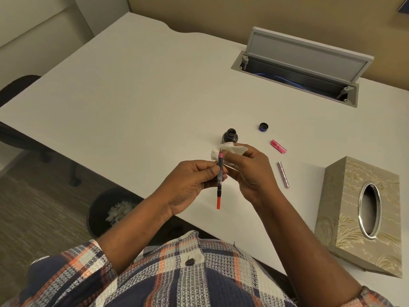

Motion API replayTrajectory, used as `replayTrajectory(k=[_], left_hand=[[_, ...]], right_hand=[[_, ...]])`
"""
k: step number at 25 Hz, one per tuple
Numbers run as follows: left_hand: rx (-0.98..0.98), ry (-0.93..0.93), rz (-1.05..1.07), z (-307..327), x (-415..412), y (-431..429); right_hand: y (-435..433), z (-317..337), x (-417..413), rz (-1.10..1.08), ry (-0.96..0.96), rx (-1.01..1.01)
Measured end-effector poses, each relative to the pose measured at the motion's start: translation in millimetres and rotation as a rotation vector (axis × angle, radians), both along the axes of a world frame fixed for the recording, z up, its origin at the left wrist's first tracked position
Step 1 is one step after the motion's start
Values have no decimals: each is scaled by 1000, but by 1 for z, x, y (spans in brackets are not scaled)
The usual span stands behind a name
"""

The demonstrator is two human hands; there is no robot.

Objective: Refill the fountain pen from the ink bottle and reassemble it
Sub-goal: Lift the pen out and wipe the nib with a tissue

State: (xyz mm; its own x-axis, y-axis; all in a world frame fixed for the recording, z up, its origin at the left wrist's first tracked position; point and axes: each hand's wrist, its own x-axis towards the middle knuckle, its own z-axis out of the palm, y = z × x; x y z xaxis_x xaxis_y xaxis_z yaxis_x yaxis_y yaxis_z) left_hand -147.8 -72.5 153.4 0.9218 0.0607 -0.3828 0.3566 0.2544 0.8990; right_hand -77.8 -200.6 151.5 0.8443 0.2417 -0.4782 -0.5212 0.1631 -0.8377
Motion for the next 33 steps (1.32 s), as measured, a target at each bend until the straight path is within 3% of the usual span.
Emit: replayTrajectory(k=[6, 13, 20, 25, 33], left_hand=[[2, 33, 39, -6, 3, 0], [49, 51, 22, -8, 6, -5], [-62, 106, 31, -9, 9, -6], [-150, 170, 8, -6, 7, -5], [-147, 155, -75, 6, 3, -7]], right_hand=[[0, -1, -1, -34, 68, 118], [-1, 1, -3, 28, 23, 107], [-13, 3, 1, -29, 209, 413], [-26, -1, 3, 82, 274, 574], [-34, -6, -3, 271, 13, 400]])
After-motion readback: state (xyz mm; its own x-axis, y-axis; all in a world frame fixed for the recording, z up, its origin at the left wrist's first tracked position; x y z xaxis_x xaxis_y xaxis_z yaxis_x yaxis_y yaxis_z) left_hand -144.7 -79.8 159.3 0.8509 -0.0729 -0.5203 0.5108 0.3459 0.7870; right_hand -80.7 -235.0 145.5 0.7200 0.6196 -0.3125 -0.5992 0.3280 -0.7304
